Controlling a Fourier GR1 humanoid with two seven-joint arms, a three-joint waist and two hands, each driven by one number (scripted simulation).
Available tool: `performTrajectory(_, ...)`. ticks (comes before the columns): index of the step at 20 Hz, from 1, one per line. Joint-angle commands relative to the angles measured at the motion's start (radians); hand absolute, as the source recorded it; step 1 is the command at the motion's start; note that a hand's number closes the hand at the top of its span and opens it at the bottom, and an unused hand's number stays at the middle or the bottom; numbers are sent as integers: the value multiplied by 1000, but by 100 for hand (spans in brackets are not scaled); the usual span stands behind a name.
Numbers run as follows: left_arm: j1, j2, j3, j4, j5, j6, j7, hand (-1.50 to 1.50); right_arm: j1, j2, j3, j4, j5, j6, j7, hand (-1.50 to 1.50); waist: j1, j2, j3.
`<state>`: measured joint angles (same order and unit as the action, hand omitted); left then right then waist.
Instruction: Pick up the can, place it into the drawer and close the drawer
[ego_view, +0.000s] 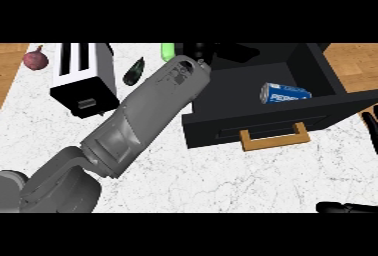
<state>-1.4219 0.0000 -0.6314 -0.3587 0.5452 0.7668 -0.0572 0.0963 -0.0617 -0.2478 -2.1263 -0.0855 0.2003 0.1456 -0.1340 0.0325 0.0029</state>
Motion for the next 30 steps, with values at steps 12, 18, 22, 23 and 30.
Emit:
performTrajectory(12,22,0,22,-69,133,23,-30,-150,37,-77,105,-113,350,5,-133,-150,33,-9,-2)
performTrajectory(18,-36,0,31,-58,158,54,-59,-150,-62,-148,146,-88,509,-12,-120,-150,53,-11,-2)
performTrajectory(22,-29,0,49,-50,161,40,-83,-150,-74,-181,208,-46,677,-28,-116,-150,91,-17,-3)
performTrajectory(23,-24,0,29,-73,156,55,-57,-150,-30,-178,218,-50,717,-49,-161,-150,95,-24,-2)
performTrajectory(30,-37,0,33,-86,140,74,-18,-150,-138,-200,333,170,985,-127,-164,-150,130,-27,-2)
